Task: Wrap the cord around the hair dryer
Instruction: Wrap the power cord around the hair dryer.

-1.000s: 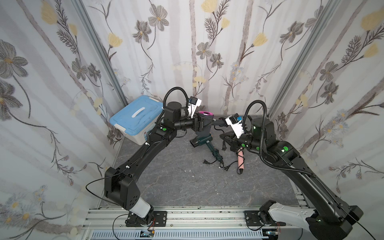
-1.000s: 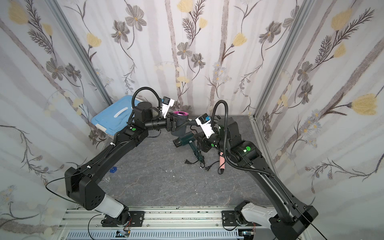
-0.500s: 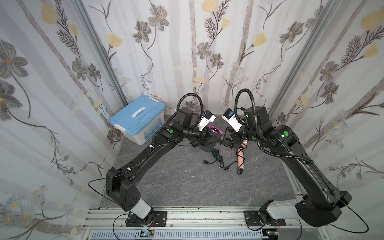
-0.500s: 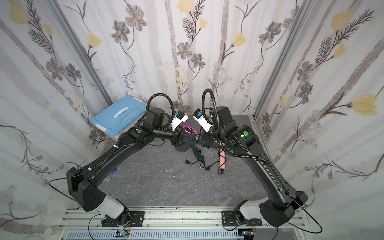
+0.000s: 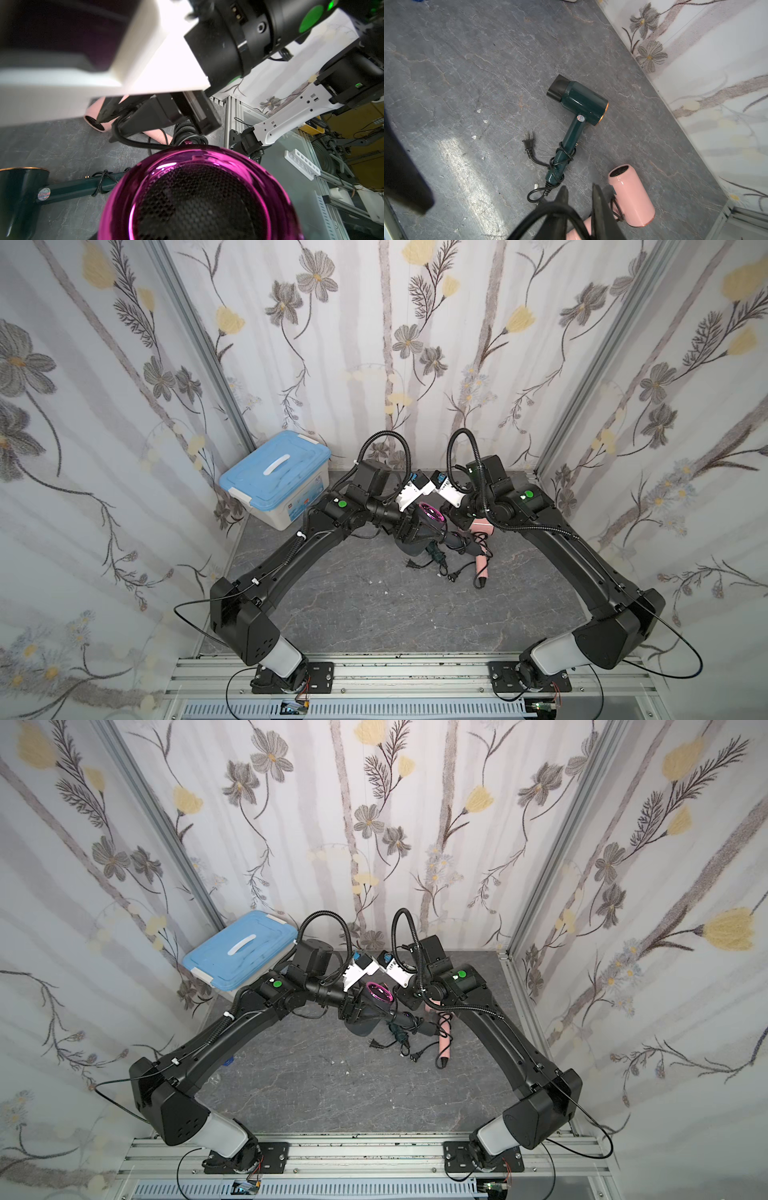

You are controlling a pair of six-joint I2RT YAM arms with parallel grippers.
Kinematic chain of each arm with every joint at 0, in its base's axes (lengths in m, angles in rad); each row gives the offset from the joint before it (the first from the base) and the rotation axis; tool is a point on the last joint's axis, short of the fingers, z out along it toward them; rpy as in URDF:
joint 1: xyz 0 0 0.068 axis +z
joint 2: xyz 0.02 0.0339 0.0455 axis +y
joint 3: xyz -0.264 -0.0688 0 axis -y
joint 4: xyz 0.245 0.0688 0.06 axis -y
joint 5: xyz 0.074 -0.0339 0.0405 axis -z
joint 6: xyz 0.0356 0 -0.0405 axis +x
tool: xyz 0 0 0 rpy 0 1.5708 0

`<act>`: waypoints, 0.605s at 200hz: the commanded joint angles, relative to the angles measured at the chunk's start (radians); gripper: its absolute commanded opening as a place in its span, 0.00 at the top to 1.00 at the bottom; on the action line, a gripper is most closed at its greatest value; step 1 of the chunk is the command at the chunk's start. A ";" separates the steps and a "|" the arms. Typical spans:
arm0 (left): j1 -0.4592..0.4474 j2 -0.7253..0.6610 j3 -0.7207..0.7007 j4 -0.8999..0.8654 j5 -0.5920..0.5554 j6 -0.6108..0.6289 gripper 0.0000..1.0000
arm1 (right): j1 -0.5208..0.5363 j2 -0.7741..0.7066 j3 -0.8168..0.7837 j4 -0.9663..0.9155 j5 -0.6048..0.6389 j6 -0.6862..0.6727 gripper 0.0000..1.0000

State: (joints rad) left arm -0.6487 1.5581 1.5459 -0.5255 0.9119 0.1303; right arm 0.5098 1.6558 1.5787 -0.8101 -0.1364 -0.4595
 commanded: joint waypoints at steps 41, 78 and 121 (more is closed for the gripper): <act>0.058 0.101 0.009 0.038 0.271 -0.037 1.00 | -0.047 0.013 -0.161 0.095 -0.185 -0.036 0.67; 0.086 0.193 0.039 0.030 0.346 -0.053 1.00 | -0.090 0.025 -0.210 0.101 -0.225 -0.026 0.63; 0.102 0.317 0.104 -0.061 0.381 -0.006 1.00 | -0.144 0.063 -0.273 0.109 -0.316 -0.004 0.57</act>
State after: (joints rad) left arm -0.5491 1.8389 1.6131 -0.5449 1.2095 0.0757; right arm 0.3748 1.7046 1.3293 -0.7425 -0.3676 -0.4721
